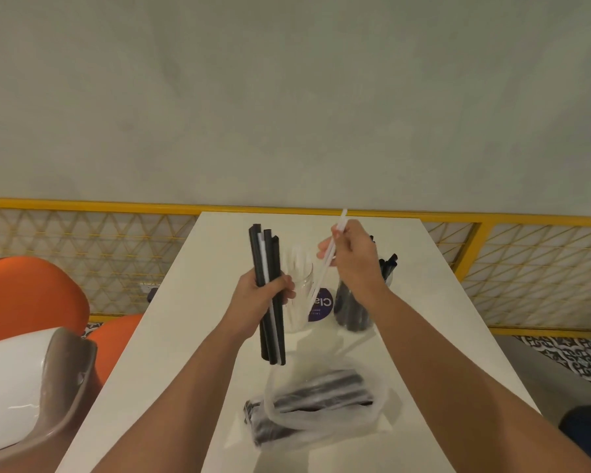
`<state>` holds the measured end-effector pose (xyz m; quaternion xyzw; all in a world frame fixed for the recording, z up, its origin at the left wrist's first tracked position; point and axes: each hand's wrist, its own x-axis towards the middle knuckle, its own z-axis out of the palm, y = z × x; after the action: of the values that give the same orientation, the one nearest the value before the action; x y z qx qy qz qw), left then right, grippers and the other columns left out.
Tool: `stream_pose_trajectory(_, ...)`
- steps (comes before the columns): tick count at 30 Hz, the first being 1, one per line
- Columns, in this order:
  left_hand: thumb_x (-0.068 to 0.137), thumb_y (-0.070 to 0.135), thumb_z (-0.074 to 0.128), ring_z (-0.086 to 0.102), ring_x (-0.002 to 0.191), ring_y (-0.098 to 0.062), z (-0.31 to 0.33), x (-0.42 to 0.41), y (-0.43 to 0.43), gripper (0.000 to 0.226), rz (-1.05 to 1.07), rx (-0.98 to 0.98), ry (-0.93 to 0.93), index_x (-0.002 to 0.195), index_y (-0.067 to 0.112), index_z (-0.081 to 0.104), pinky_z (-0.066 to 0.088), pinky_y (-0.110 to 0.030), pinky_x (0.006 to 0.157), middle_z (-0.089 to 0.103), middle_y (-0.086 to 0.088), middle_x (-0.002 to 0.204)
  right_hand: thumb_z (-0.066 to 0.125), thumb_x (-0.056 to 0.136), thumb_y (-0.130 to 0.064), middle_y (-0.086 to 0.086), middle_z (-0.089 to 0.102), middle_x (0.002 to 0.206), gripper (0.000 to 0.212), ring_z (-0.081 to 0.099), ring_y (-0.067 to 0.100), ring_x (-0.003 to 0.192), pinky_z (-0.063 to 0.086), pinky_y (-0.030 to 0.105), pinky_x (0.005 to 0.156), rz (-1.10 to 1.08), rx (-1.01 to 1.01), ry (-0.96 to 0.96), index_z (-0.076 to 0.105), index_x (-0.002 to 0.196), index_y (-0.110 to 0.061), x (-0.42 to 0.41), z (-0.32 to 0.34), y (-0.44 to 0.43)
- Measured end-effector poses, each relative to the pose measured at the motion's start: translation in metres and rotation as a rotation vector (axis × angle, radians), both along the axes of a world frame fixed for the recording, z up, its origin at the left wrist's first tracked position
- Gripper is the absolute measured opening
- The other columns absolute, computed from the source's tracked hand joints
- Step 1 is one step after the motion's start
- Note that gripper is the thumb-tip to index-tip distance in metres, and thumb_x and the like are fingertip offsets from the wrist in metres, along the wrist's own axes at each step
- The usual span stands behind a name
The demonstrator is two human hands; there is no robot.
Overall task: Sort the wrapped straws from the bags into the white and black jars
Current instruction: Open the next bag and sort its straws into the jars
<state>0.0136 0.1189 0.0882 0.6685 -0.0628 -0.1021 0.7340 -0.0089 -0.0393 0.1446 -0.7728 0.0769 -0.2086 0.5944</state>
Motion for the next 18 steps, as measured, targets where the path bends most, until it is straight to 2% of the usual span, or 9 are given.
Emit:
stream_pose_trajectory(3, 0.087, 0.004, 0.061, 0.062, 0.073, -0.028, 0.001, 0.008, 0.012, 0.002, 0.08, -0.037, -0.004, 0.088, 0.002, 0.062, 0.052, -0.04, 0.076, 0.066, -0.011, 0.073, 0.034, 0.101, -0.016, -0.002, 0.062, 0.076, 0.014, 0.066, 0.017, 0.073, 0.055, 0.034, 0.076, -0.086, 0.014, -0.158, 0.046, 0.095, -0.016, 0.009, 0.012, -0.005)
stream_pose_trajectory(7, 0.088, 0.01, 0.063, 0.062, 0.075, -0.026, 0.005, 0.013, 0.017, 0.006, 0.112, -0.109, -0.008, 0.09, 0.005, 0.061, 0.051, -0.035, 0.074, 0.064, -0.009, 0.075, 0.032, 0.101, -0.016, -0.003, 0.062, 0.079, 0.013, 0.066, 0.02, 0.081, 0.054, 0.034, 0.082, -0.112, 0.03, -0.293, 0.045, 0.099, -0.018, 0.02, 0.017, 0.0)
stream_pose_trajectory(10, 0.088, 0.012, 0.063, 0.063, 0.076, -0.025, 0.007, 0.014, 0.016, 0.007, 0.106, -0.124, -0.01, 0.092, 0.006, 0.061, 0.051, -0.035, 0.074, 0.064, -0.008, 0.076, 0.031, 0.101, -0.011, -0.004, 0.059, 0.078, 0.013, 0.063, 0.014, 0.078, 0.053, 0.031, 0.081, -0.082, -0.027, -0.303, 0.044, 0.1, -0.01, 0.027, 0.008, 0.009)
stream_pose_trajectory(13, 0.088, 0.013, 0.063, 0.063, 0.077, -0.026, 0.006, 0.013, 0.015, 0.007, 0.098, -0.139, 0.001, 0.092, 0.007, 0.061, 0.051, -0.035, 0.075, 0.065, -0.009, 0.077, 0.032, 0.101, -0.01, -0.001, 0.06, 0.083, 0.016, 0.063, 0.016, 0.08, 0.053, 0.031, 0.077, -0.072, -0.087, -0.266, 0.045, 0.104, -0.001, 0.034, -0.002, 0.015)
stream_pose_trajectory(16, 0.088, 0.012, 0.063, 0.064, 0.077, -0.026, 0.004, 0.012, 0.017, 0.008, 0.104, -0.145, 0.018, 0.093, 0.006, 0.061, 0.051, -0.035, 0.076, 0.065, -0.01, 0.078, 0.031, 0.101, -0.01, 0.001, 0.06, 0.086, 0.017, 0.063, 0.016, 0.081, 0.05, 0.018, 0.073, -0.097, -0.065, -0.273, 0.044, 0.106, 0.0, 0.038, -0.004, 0.016)
stream_pose_trajectory(18, 0.088, 0.011, 0.063, 0.063, 0.076, -0.026, 0.003, 0.014, 0.019, 0.008, 0.11, -0.154, 0.027, 0.093, 0.005, 0.061, 0.051, -0.035, 0.075, 0.065, -0.009, 0.077, 0.031, 0.1, -0.009, -0.003, 0.059, 0.082, 0.015, 0.062, 0.016, 0.08, 0.05, 0.019, 0.073, -0.114, -0.07, -0.308, 0.044, 0.104, -0.002, 0.038, 0.0, 0.016)
